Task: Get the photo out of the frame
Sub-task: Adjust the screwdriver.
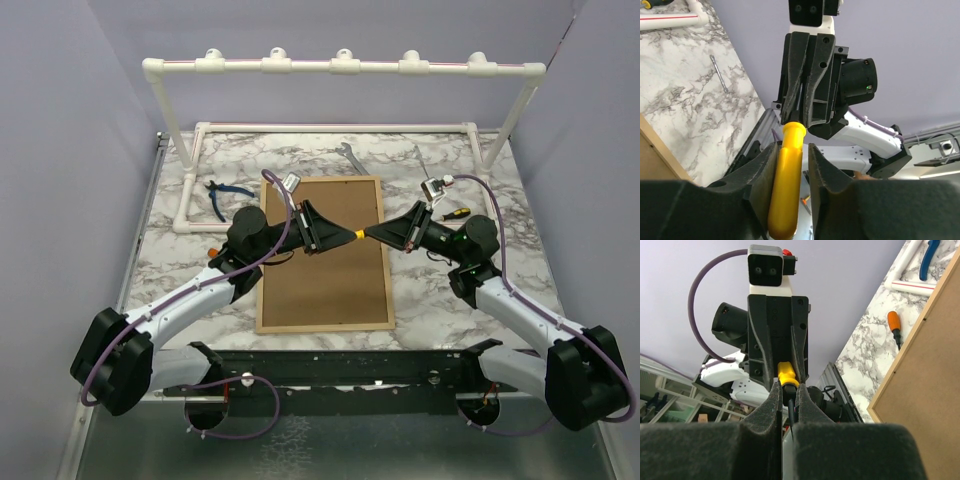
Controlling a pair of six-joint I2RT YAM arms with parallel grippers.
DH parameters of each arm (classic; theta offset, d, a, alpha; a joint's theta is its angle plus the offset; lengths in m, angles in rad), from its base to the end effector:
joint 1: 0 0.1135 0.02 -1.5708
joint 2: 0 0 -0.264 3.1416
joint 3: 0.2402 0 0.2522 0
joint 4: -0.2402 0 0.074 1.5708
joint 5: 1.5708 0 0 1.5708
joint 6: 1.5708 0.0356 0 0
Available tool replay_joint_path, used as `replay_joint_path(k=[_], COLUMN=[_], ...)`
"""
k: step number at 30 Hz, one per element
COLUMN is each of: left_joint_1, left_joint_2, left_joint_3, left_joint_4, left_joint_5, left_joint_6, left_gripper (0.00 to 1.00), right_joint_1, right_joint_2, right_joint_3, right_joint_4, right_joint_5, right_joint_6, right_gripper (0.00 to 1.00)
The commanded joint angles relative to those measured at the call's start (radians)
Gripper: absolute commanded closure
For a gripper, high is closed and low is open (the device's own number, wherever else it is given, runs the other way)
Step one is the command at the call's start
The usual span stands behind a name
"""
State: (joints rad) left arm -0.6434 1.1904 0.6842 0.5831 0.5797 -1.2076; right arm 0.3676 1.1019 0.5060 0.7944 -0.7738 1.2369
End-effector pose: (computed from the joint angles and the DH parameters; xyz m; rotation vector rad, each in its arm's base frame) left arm 0.2033 -0.1769 0.3003 0.0545 1.8446 -1.8307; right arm 0.2100 0.1075 0.2808 -0.0464 1.7166 1.7852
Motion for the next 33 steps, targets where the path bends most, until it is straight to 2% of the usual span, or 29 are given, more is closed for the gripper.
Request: replay_joint_path(k=[1,5,8,9,12,15,20,22,25,33], left_joint_1=[-0.002,-0.002,-0.002,-0.002,-0.002,0.004,0.022,0.029,0.042,0.104], left_joint_2=[0.001,0.002,0.000,-0.002,-0.001,-0.005,-0.013,-0.027,-0.046,-0.003], left_joint_3=[0.001,-0.001,-0.003,-0.004,-0.003,0.014,0.081,0.101,0.112,0.092], left_joint_4=[0.023,0.024,0.024,0.024,0.004,-0.073,-0.289,-0.362,-0.442,-0.519], left_joint_5=[0.031,0.034,0.034,0.031,0.029,0.016,0.006,-0.006,-0.020,0.017], left_joint_6=[-0.002,-0.003,-0.001,-0.002,0.011,0.053,0.165,0.203,0.237,0.257], left_gripper=[0.72,0.73,0.90,0.97,1.00,1.00,1.00,1.00,1.00,1.00], right_joint_1=[0.005,0.005,0.005,0.005,0.005,0.004,-0.001,-0.005,-0.009,-0.011], right_joint_2=[0.011,0.010,0.009,0.007,-0.008,-0.036,-0.104,-0.131,-0.164,-0.187], right_joint_3=[0.023,0.023,0.025,0.024,0.025,0.049,0.081,0.087,0.109,0.190], right_joint_4=[-0.011,-0.018,-0.017,-0.017,-0.034,-0.138,-0.343,-0.405,-0.512,-0.819], right_joint_5=[-0.005,-0.002,-0.005,-0.005,0.000,0.013,0.088,0.123,0.186,0.455], right_joint_6=[-0.027,-0.031,-0.033,-0.034,-0.059,-0.136,-0.275,-0.323,-0.400,-0.583], right_gripper=[0.99,0.99,0.99,0.96,0.67,0.48,0.13,0.05,0.00,0.00])
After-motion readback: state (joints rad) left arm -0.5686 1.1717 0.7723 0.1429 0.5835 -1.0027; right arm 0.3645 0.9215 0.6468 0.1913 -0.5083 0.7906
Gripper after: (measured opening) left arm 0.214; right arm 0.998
